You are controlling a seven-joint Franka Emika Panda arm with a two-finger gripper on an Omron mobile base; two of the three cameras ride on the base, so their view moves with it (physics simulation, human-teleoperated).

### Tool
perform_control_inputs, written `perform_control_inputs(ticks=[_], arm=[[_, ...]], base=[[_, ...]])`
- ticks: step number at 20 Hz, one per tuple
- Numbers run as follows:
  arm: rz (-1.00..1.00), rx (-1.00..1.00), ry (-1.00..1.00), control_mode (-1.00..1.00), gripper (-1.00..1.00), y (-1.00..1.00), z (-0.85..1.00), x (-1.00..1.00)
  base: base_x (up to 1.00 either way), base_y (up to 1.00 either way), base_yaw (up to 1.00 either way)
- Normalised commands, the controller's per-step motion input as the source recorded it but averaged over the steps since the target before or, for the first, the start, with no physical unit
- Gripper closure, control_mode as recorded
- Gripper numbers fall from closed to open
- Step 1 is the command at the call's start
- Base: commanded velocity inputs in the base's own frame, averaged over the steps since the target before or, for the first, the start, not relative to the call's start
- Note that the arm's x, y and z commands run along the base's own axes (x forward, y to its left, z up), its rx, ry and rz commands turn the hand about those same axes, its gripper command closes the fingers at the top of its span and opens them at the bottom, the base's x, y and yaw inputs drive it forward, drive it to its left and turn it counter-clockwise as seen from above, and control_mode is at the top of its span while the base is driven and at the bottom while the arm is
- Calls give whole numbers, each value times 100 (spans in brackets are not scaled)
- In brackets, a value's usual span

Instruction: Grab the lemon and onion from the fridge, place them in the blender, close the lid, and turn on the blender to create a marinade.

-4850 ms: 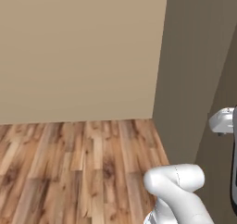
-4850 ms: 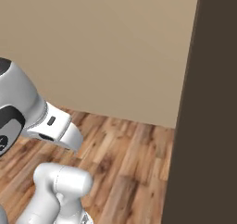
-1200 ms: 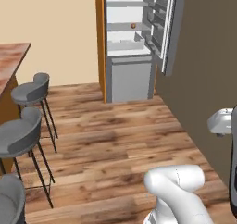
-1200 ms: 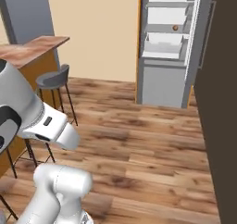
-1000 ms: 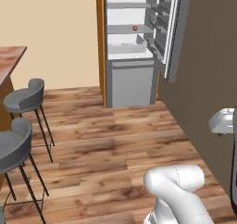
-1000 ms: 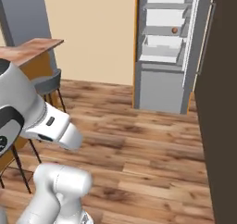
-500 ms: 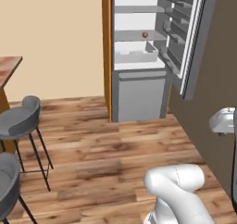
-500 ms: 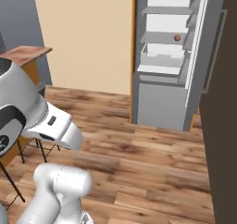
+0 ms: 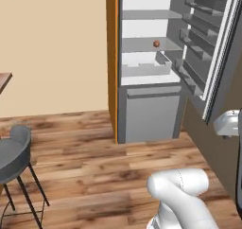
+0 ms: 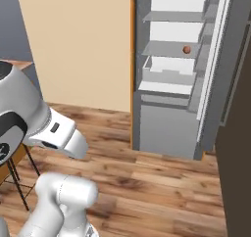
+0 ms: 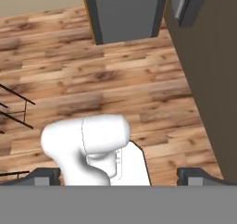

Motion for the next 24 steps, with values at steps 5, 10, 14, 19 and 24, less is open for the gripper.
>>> perform_control_inputs(ticks=[5,10,14,19,24], arm=[[0,0,0,100,-100,0,0,0],[0,0,0,100,-100,0,0,0],[0,0,0,100,-100,0,0,0],[0,0,0,100,-100,0,0,0],[0,0,0,100,-100,0,0,0]], base=[[100,0,0],[100,0,0],[100,0,0],[87,-4,0],[31,-22,0]])
